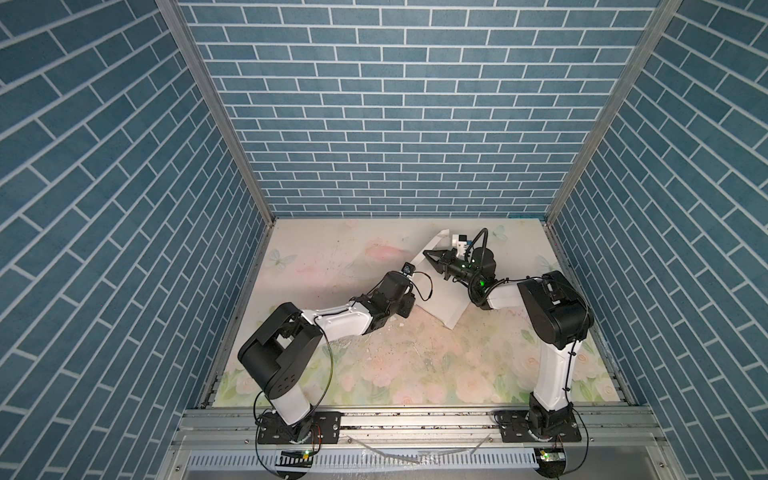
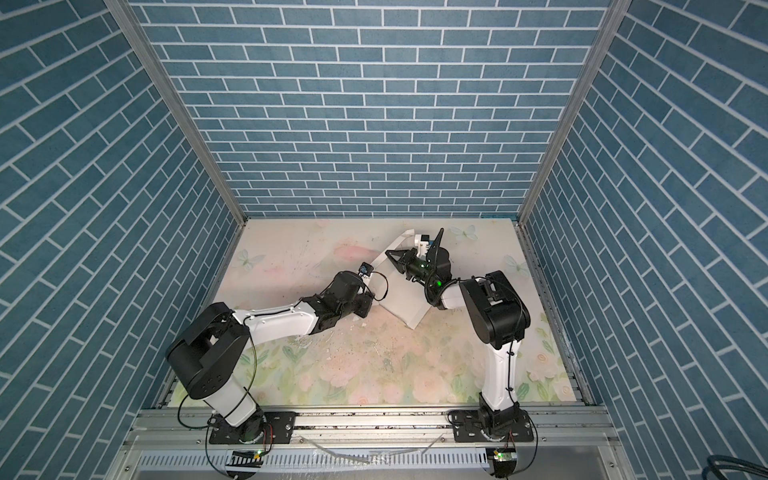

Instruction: Fold the paper box

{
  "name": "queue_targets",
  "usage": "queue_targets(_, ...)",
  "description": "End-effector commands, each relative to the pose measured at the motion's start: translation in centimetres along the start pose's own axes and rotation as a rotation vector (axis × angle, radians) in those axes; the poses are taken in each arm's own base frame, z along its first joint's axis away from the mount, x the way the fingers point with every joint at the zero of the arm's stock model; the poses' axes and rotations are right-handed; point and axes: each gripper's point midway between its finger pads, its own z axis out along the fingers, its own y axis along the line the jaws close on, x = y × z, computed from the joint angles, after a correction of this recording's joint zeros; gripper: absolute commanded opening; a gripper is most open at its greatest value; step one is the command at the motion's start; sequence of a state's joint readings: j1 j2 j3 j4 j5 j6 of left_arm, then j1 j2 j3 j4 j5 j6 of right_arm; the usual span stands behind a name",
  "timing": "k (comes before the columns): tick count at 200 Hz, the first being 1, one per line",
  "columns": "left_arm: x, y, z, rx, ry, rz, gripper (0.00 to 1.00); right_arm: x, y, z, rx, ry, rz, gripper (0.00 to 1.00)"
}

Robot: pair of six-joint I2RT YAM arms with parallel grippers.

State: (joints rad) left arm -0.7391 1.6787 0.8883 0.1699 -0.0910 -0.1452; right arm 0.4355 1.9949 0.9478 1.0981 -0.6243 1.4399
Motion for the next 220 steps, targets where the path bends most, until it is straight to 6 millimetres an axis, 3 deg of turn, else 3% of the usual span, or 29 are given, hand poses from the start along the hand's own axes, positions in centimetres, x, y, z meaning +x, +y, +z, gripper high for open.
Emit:
queue_targets(1,-1.7,-0.1,0.3,0.007,-0.035,-0.023,0.40,1.2,0.0,-0.6,-0.006,0.036,-0.013,0.00)
queue_targets(124,-2.6,-0.2,-0.6,0.013,-0.056,-0.032,0.43,1.0,-0.9,-0.7,0.012,0.027,0.002,0.00)
queue_targets(220,-2.4,0.8,-0.7,0.004,-0.072,-0.045,0.48,0.2,-0.3,-0.7,0.081,-0.003,0.007,0.00)
